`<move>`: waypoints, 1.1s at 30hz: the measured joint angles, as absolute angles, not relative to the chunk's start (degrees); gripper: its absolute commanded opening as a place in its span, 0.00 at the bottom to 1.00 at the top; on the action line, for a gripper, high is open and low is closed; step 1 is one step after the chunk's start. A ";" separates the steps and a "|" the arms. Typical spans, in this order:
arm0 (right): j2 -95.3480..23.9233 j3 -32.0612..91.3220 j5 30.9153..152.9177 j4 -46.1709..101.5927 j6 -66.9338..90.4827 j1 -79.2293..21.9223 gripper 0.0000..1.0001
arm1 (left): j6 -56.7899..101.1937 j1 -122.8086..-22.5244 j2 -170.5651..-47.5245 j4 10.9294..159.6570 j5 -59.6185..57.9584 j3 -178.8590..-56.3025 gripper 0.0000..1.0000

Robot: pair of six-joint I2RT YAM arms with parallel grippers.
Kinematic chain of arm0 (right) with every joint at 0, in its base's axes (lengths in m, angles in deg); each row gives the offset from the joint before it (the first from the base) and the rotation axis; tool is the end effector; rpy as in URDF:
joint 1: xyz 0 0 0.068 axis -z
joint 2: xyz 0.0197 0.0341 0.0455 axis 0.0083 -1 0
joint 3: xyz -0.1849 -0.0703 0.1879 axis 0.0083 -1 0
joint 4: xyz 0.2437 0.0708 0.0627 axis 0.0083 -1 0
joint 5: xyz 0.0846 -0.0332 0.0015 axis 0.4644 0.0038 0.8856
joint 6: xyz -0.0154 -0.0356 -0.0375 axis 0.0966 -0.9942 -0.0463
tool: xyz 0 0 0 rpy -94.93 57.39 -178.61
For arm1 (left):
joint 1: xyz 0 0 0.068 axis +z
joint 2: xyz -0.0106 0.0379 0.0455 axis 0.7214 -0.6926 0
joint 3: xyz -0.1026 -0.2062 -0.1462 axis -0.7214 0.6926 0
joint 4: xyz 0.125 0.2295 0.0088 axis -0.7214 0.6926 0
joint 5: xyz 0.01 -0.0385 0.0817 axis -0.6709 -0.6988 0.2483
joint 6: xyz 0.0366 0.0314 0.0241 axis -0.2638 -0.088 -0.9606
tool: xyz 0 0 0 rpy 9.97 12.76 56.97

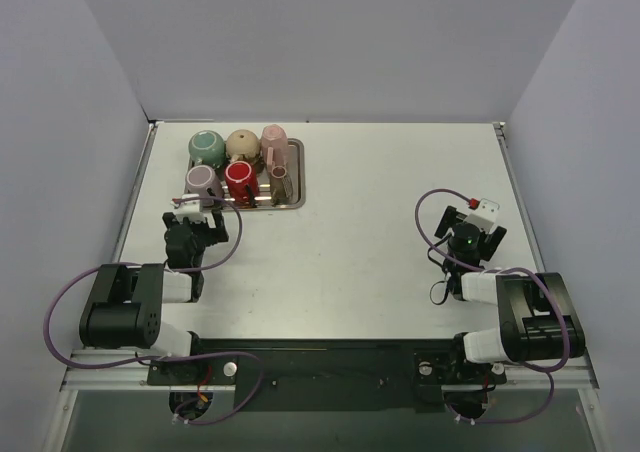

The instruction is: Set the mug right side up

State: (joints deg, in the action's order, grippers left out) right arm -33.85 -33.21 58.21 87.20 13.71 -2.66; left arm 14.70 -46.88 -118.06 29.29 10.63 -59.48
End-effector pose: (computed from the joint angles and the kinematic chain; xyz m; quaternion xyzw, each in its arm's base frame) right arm 0.2291 -0.0031 0.1584 0.1844 0.7245 -0.1022 0.6563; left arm 0.2403 -0.0011 0.1424 -0.0404 0.7773 -0.0045 0.6278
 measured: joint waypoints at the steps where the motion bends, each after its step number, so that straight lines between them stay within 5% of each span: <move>1: -33.85 -33.21 58.19 87.20 13.71 -2.66 0.98 | 14.70 -46.88 -118.06 29.29 10.63 -59.48 0.97; 9: -32.56 -32.57 56.44 84.03 13.78 -3.69 0.98 | 14.65 -46.88 -117.84 29.79 10.13 -59.61 0.97; 18: -28.34 -25.36 50.52 74.15 12.99 -8.37 0.98 | 14.24 -48.23 -107.61 63.71 -1.58 -84.39 0.76; 21: -29.59 -24.40 49.38 72.01 12.40 -9.37 0.98 | 13.34 -48.71 -108.51 70.18 -3.79 -91.63 0.61; 26: -30.18 -24.14 48.18 69.30 12.36 -9.66 0.97 | 13.58 -48.67 -116.90 82.84 1.10 -102.03 0.56; 33: -30.62 -22.63 47.57 66.85 12.38 -9.70 0.97 | 19.29 -49.92 -120.97 86.75 12.58 -98.64 0.54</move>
State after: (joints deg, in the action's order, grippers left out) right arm -30.62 -22.63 47.57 66.85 12.38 -9.70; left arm 19.29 -49.92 -120.97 86.75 12.58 -98.64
